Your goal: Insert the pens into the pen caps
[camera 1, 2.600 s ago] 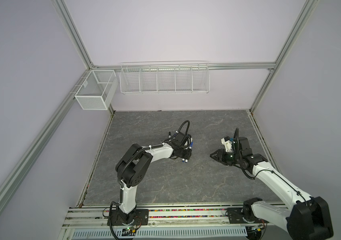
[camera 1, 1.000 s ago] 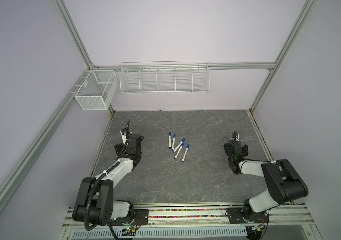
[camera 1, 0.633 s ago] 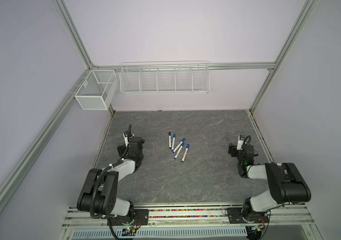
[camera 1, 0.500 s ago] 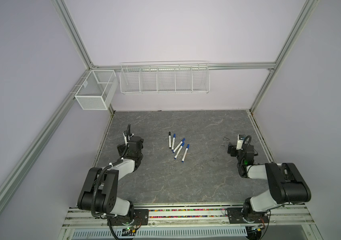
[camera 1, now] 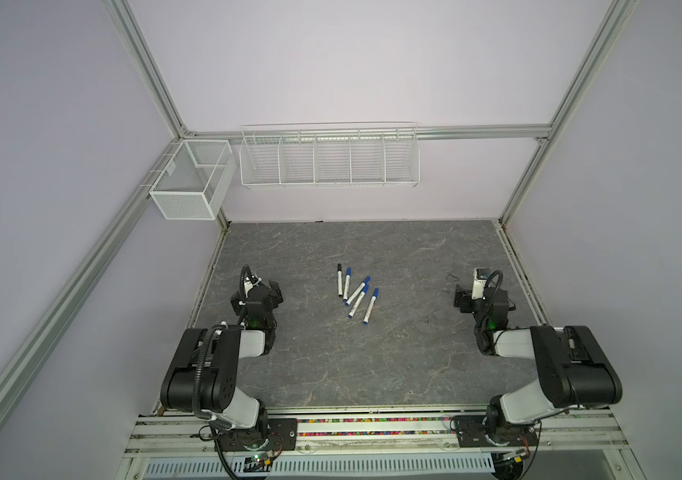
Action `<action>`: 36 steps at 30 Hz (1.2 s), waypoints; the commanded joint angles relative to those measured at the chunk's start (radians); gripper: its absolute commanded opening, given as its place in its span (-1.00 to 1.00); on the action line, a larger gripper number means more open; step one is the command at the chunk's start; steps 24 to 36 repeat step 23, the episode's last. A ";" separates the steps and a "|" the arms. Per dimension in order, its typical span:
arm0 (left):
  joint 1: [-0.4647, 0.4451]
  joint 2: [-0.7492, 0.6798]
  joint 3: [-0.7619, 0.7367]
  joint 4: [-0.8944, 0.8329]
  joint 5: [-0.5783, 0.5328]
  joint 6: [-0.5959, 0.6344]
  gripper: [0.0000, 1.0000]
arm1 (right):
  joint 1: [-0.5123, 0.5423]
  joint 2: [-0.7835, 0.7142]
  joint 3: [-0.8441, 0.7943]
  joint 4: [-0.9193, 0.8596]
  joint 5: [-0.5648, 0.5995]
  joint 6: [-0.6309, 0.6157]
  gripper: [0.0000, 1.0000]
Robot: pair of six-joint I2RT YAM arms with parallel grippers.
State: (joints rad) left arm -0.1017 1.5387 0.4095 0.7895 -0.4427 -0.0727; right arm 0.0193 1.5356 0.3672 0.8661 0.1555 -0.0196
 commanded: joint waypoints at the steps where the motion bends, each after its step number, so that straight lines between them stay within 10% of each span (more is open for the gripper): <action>1: 0.008 0.013 -0.014 0.110 0.037 0.025 0.98 | -0.006 -0.005 0.009 0.016 -0.018 -0.013 0.77; 36: 0.008 0.017 -0.018 0.125 0.037 0.028 0.98 | -0.033 -0.007 0.015 0.004 -0.081 -0.005 0.76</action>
